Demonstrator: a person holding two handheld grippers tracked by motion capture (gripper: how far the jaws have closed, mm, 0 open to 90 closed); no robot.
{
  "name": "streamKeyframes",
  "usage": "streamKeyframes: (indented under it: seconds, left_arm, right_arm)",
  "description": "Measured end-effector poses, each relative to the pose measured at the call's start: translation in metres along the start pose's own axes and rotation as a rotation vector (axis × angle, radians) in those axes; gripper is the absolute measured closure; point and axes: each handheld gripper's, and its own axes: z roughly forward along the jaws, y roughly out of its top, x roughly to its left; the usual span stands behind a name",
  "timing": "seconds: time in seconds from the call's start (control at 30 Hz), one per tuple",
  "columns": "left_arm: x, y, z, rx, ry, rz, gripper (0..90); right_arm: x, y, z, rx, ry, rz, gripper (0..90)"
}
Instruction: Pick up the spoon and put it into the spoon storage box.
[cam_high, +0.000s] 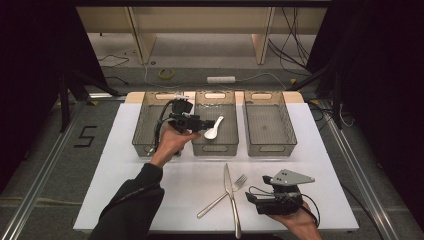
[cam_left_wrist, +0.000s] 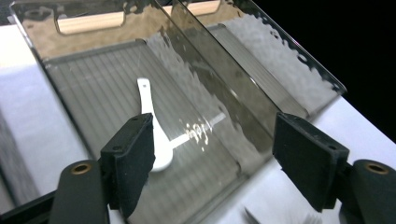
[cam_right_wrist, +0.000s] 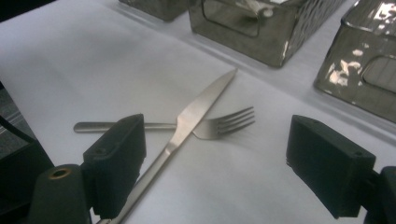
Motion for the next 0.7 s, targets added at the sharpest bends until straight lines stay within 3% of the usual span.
streamKeyframes:
  seconds: [0.13,0.2,0.33,0.7]
  left_arm:
    - [0.0,-0.02,-0.017,-0.019,-0.022,0.019,27.1]
    - [0.0,-0.027,-0.022,-0.007,-0.01,0.036,26.3]
    - [-0.002,-0.038,-0.033,-0.024,-0.029,0.029,24.9]
    - [-0.008,-0.078,-0.058,-0.104,-0.047,0.076,22.5]
  right_arm:
    - [0.002,0.001,0.002,0.035,-0.006,0.002,21.1]
    - [0.004,0.002,0.003,0.059,-0.006,-0.007,22.1]
    - [0.009,0.003,0.004,0.085,-0.007,-0.026,23.3]
    - [0.019,0.004,0.013,0.154,-0.001,-0.055,25.8]
